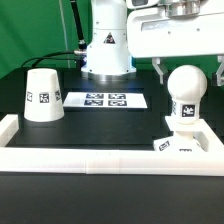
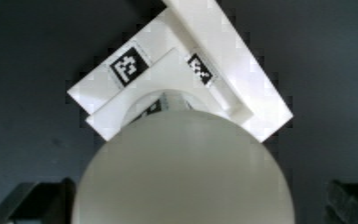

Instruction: Assemble lamp

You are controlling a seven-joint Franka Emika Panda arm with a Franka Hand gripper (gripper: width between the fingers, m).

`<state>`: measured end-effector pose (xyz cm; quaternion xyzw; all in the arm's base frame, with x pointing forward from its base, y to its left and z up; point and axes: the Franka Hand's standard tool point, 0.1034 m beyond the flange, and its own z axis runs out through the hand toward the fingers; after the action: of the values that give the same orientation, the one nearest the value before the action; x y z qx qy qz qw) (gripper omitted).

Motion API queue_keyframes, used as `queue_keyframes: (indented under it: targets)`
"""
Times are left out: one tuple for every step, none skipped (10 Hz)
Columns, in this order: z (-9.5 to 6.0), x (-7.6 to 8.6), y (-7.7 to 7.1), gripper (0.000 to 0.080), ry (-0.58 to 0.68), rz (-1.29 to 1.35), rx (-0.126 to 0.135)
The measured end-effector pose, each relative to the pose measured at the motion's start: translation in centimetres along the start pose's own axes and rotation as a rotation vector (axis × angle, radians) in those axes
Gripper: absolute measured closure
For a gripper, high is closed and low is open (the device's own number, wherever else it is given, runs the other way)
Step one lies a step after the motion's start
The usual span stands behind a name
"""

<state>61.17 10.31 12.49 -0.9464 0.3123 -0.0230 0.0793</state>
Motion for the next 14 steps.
queue_keyframes:
  targets:
    - [0.03,0.02,0.05,0.0101,0.002,-0.101,-0.004]
    - [0.30,-0.02,0.14,0.0101,0.032,-0.285,-0.055]
    - [0.43,-0.10,0.05,0.0101,0.042,-0.389,-0.082]
    - [0.42,-0.04,-0.01,0.0101,0.044,-0.513,-0.098]
    - [0.34,0.07,-0.14,0.0101,0.046,-0.630,-0.111]
    - [0.31,0.19,-0.06,0.0101,0.042,-0.718,-0.115]
    - [0.30,0.33,0.09,0.0101,0.039,-0.778,-0.117]
    - [0.28,0.49,0.25,0.0101,0.034,-0.862,-0.120]
    - [0.29,0.57,0.36,0.0101,0.031,-0.906,-0.122]
    - [0.33,0.63,0.50,0.0101,0.024,-0.997,-0.124]
    - [0.35,0.60,0.49,0.0101,0.020,-1.065,-0.126]
    - [0.37,0.49,0.38,0.0101,0.017,-1.108,-0.126]
    - [0.38,0.45,0.36,0.0110,0.016,-1.121,-0.125]
    - [0.37,0.48,0.37,0.0110,0.016,-1.116,-0.125]
